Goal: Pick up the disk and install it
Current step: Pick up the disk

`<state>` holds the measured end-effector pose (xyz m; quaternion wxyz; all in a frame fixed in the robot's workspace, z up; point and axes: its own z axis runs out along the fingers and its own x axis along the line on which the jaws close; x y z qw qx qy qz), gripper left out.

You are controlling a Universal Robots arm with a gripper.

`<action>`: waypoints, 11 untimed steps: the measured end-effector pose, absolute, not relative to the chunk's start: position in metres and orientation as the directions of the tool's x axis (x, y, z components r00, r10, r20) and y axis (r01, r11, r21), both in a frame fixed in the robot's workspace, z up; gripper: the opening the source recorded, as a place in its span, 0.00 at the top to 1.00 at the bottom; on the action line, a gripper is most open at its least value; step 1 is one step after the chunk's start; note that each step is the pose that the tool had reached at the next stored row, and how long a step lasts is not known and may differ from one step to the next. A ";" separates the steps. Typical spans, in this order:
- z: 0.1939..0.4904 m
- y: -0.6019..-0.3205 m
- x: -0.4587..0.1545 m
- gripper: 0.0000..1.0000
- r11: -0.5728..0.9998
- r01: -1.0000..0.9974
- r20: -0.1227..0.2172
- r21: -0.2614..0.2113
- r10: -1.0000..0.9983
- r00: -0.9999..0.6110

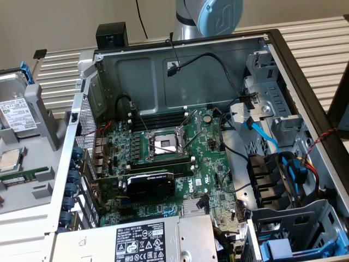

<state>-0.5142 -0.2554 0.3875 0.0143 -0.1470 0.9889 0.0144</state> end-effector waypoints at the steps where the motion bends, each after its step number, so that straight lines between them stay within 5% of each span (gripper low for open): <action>1: 0.388 -0.255 -0.514 0.89 0.951 -0.308 -0.032 0.024 -0.308 -0.951; 11: 0.387 -0.255 -0.514 0.89 0.879 -0.475 -0.033 0.024 -0.475 -0.880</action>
